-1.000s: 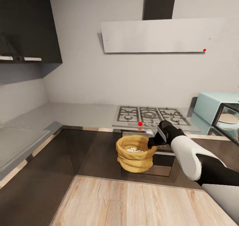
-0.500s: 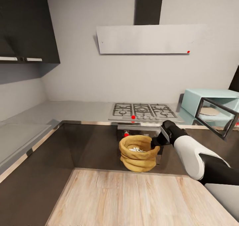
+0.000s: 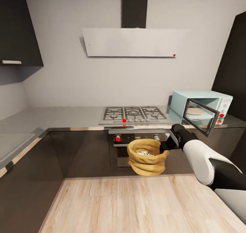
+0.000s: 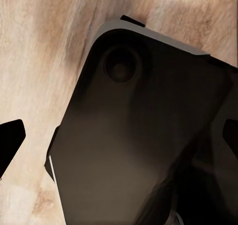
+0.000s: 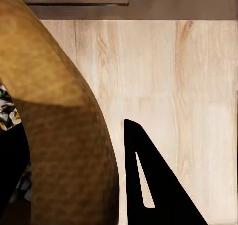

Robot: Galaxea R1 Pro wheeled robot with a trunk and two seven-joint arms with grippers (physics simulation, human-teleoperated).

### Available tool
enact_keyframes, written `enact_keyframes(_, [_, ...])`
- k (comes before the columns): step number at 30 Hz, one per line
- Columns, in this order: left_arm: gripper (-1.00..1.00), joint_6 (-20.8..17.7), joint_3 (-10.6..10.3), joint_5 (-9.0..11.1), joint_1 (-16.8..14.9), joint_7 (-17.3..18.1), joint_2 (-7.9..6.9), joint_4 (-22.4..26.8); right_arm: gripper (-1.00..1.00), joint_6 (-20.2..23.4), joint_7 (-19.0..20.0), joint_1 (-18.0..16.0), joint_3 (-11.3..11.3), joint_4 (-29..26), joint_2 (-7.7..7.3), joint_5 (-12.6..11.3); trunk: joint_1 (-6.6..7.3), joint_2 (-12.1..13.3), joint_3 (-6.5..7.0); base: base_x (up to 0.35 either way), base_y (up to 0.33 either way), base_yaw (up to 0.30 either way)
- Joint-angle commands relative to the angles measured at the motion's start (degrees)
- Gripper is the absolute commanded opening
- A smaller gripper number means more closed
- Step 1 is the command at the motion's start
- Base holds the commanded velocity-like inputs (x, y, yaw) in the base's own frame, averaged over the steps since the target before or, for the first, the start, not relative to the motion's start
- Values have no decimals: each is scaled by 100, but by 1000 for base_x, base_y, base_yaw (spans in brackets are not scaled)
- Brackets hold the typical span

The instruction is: In the kitchen, take the popcorn bag from the countertop, put it into the microwave, and heat it until the popcorn is cooked so the cooked popcorn ends up inside the bag.

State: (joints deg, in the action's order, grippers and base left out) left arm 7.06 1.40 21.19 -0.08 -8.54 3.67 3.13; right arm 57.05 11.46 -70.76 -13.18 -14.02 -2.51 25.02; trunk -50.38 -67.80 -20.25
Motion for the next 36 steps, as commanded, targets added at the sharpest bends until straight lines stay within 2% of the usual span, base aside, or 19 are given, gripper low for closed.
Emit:
enact_keyframes(1, [100,18,12,16,-1,-11,2,3,-100,17,42,-6,-35,-18,-4,55,0,-4,-4,0,0,-249])
enact_keyframes(5, [100,16,14,16,-1,-14,2,3,-100,24,48,-6,-35,-45,-71,51,0,-4,7,0,0,-249])
enact_keyframes(36, [100,15,18,16,-1,-12,2,3,-100,23,50,-6,-32,-46,-74,47,0,-4,93,0,0,-274])
